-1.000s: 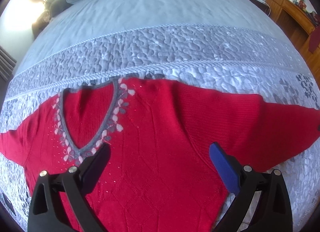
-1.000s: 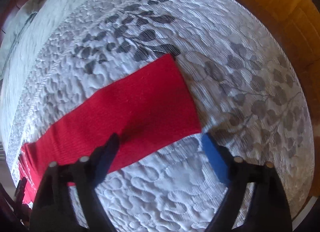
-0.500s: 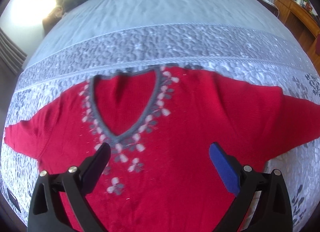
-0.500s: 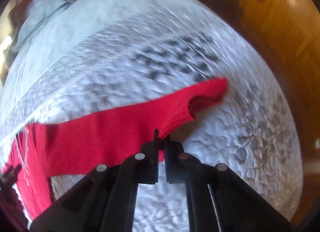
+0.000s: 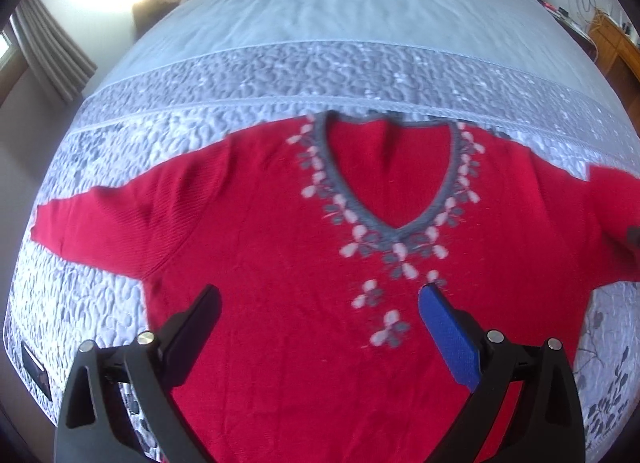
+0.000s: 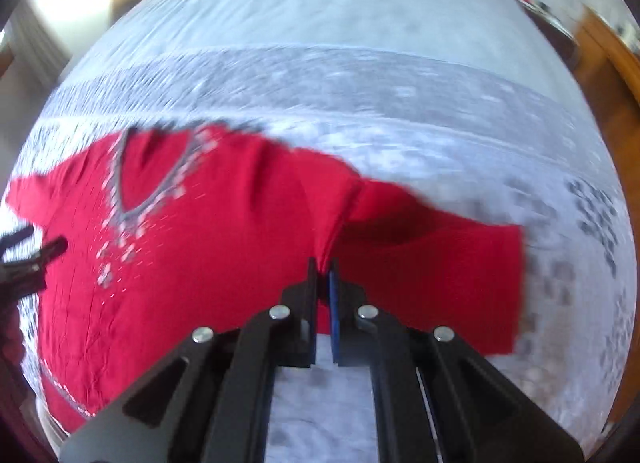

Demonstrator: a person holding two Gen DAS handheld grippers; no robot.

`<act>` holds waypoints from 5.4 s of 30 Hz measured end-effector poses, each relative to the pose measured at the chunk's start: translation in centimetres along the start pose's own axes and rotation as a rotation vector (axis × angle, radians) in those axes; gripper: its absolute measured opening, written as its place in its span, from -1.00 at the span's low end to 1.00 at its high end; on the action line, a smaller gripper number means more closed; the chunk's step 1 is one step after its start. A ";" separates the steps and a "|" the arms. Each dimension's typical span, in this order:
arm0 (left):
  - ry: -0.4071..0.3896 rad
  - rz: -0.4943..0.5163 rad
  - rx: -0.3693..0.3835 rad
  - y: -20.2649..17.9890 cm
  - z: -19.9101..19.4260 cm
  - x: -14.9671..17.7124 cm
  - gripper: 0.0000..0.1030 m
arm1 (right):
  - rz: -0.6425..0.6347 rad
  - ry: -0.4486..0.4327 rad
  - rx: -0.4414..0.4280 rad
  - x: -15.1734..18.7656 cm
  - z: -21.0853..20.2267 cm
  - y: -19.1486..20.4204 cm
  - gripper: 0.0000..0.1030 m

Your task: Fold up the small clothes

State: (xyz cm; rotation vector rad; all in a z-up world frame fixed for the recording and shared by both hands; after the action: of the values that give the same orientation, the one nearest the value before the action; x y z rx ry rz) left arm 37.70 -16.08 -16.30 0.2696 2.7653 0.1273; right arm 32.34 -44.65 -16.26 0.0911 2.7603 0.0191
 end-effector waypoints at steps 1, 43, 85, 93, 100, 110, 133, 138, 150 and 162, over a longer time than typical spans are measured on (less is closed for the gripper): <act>0.002 -0.004 -0.001 0.4 0.0 0.2 0.93 | -0.026 0.015 -0.008 0.2 0.8 1.4 -0.90; 0.203 0.051 0.495 -19.2 3.1 -1.8 -0.76 | 0.102 -0.005 -0.077 15.0 -1.4 -7.5 -0.08; 0.204 -0.035 0.610 -18.2 4.2 -2.4 -0.93 | 0.144 -0.001 -0.101 16.0 -0.2 -7.0 -0.03; 0.043 -0.138 0.656 -10.6 -0.7 -5.8 -0.94 | 0.152 -0.020 -0.113 15.7 -1.3 -6.6 -0.03; -0.070 -0.194 0.553 -0.7 -2.3 -7.9 -0.94 | 0.138 -0.024 -0.134 14.4 -1.2 -5.2 -0.03; -0.101 -0.275 0.415 10.2 2.5 -6.7 -0.94 | 0.163 -0.004 -0.222 9.3 0.0 -3.5 0.08; 0.044 -0.264 0.362 11.0 10.7 -2.8 -0.91 | 0.259 0.263 -0.230 3.4 7.1 -2.2 -0.72; 0.027 -0.292 0.432 13.2 8.6 -3.2 -0.40 | 0.129 0.163 -0.048 2.3 3.9 -1.8 -0.09; 0.076 -0.288 0.444 11.3 10.9 -5.8 -0.35 | 0.055 0.082 -0.141 0.0 1.9 2.9 -0.12; -0.011 -0.323 0.368 13.8 9.7 -5.7 -0.89 | 0.090 0.127 -0.168 1.3 4.7 2.5 -0.17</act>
State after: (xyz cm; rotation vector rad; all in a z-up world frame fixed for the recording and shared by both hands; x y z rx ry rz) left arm 48.82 -3.20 -21.73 -0.0886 2.7613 -0.4648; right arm 33.05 -42.11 -21.08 0.1743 2.8658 0.2902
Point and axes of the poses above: each gripper's, at about its wrist camera, not at the fingertips, and z roughly the way its jaws point, y to its left, x to its underside, the point moved 5 cm from there along z, roughly the way its jaws point, and after that the axes turned 2 degrees about z, right-handed, at the moved point
